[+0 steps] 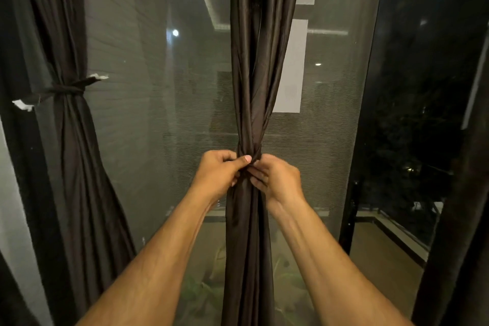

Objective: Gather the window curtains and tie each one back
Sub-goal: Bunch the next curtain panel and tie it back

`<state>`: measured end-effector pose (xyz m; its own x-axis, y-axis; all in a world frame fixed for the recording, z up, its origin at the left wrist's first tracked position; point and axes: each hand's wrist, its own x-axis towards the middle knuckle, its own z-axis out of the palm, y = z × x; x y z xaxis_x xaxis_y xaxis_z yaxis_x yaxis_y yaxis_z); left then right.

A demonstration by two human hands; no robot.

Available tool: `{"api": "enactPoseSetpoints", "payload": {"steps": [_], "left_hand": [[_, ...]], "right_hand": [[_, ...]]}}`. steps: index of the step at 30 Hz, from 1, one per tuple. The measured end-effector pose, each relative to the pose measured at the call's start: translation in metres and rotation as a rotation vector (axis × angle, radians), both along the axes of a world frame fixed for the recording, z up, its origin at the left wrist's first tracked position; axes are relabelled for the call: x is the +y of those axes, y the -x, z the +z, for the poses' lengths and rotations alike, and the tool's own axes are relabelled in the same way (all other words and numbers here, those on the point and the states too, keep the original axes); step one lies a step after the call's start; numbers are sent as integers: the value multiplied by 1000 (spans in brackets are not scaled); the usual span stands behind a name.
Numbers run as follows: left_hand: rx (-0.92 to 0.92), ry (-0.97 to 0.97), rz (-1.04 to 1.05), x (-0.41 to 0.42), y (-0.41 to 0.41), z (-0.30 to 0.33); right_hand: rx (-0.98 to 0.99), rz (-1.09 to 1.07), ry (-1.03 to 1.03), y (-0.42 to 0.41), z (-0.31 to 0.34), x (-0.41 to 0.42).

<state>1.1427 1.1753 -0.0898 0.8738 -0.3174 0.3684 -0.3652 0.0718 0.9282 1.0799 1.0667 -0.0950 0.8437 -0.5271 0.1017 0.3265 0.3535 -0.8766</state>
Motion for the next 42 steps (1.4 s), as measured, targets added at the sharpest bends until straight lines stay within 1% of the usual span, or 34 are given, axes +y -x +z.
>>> {"api": "enactPoseSetpoints", "payload": {"steps": [3, 6, 9, 12, 15, 17, 22, 25, 28, 30, 35, 37, 39, 42], "left_hand": [[27, 34, 4, 2, -3, -1], [83, 126, -3, -2, -1, -4], [170, 259, -33, -10, 1, -8], [199, 281, -56, -10, -1, -8], [237, 342, -99, -10, -4, -8], [254, 367, -118, -11, -4, -10], [246, 369, -156, -11, -6, -13], [174, 281, -197, -6, -10, -12], [70, 164, -183, -5, -14, -5], [58, 148, -154, -4, -17, -2], [51, 157, -80, 10, -31, 2], [30, 162, -20, 8, -28, 0], [-70, 115, 97, 3, -24, -7], [-403, -21, 355, -2, -11, -21]], "right_hand": [[13, 49, -158, -6, 5, 1], [-19, 185, -230, -6, 8, 3], [-42, 208, -166, -10, 4, 1], [-28, 146, -57, -12, 1, -5], [-21, 74, -30, -9, -2, -13], [-2, 17, 59, -4, -5, -15], [18, -248, 560, 3, -7, -21], [32, -323, 683, 5, -6, -27], [26, -370, 710, 7, -4, -32], [8, -430, 720, 6, -1, -35], [23, -541, 668, 8, 7, -45], [19, -548, 704, 7, 7, -42], [35, -515, 797, 10, 8, -36], [38, -497, 947, 21, 16, -37]]}}
